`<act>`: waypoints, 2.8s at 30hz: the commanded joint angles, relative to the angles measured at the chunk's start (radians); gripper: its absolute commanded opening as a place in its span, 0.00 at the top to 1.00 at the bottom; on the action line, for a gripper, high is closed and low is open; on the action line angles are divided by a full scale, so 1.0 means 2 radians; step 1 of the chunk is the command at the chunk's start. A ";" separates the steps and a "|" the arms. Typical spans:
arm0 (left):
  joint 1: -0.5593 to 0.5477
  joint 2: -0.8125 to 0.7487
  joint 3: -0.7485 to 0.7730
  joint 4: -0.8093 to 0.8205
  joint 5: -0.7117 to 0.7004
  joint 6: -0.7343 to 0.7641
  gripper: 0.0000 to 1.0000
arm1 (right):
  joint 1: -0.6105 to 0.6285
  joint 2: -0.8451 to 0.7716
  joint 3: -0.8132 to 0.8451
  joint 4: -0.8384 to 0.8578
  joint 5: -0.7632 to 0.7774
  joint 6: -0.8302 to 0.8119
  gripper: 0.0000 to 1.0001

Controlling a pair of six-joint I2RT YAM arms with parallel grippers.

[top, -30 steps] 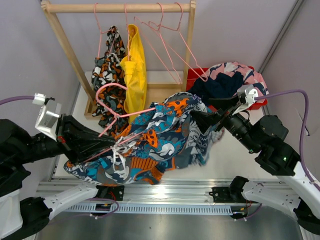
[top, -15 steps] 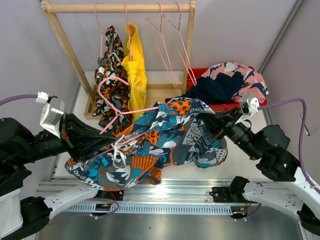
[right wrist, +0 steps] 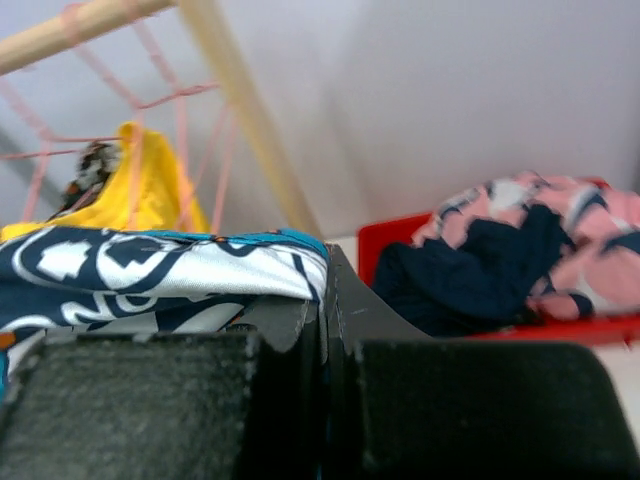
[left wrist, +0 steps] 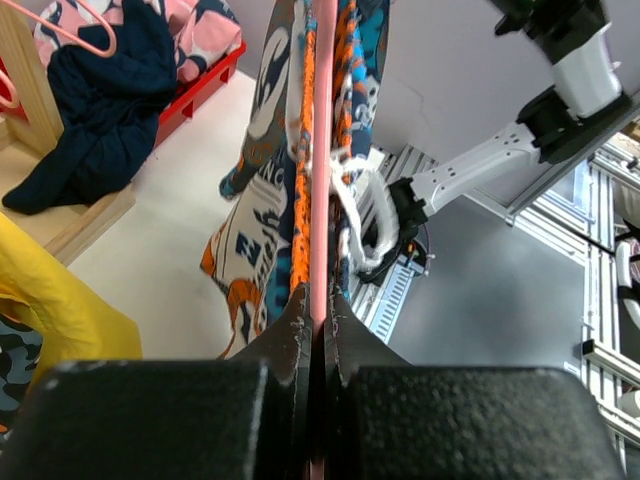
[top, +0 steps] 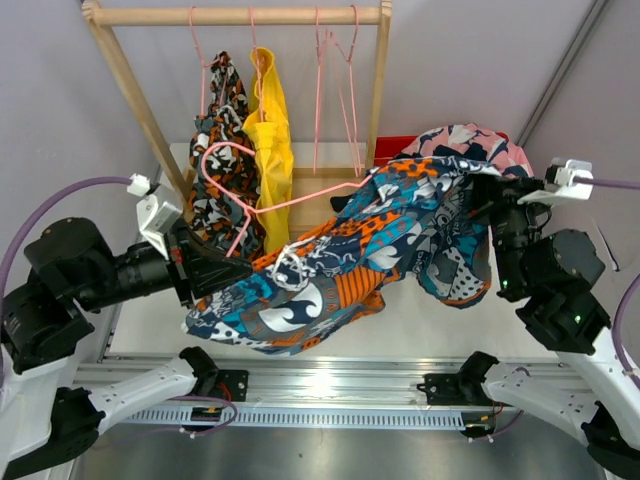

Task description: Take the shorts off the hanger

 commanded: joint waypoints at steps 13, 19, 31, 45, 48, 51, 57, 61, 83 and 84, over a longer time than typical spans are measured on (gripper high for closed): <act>-0.012 -0.001 0.016 -0.017 -0.036 0.009 1.00 | -0.175 0.047 0.051 -0.186 0.102 0.170 1.00; -0.012 0.018 0.028 -0.014 -0.051 0.012 1.00 | -0.179 0.023 0.019 -0.204 0.102 0.194 1.00; -0.012 0.072 0.044 0.117 -0.278 0.021 1.00 | -0.038 -0.027 -0.142 -0.023 -0.355 0.146 1.00; -0.012 0.097 0.172 0.103 -0.550 0.103 1.00 | -0.031 0.100 0.123 0.021 -0.044 -0.069 1.00; -0.012 0.081 0.168 0.085 -0.581 0.106 1.00 | -0.205 0.238 0.265 -0.018 -0.157 0.000 1.00; -0.012 0.068 0.165 0.074 -0.606 0.110 1.00 | -0.312 0.319 0.393 -0.020 -0.217 0.036 1.00; -0.012 0.066 0.143 0.067 -0.632 0.126 1.00 | -0.379 0.489 0.523 -0.012 -0.255 0.066 1.00; -0.011 0.077 0.101 0.076 -0.633 0.137 1.00 | -0.402 0.529 0.469 0.056 -0.291 0.098 1.00; 0.208 0.165 0.133 -0.038 -0.368 0.057 1.00 | -0.407 0.449 0.038 0.158 -0.468 0.224 1.00; 0.208 0.159 0.120 -0.049 -0.367 0.054 1.00 | -0.405 0.439 0.029 0.153 -0.465 0.223 1.00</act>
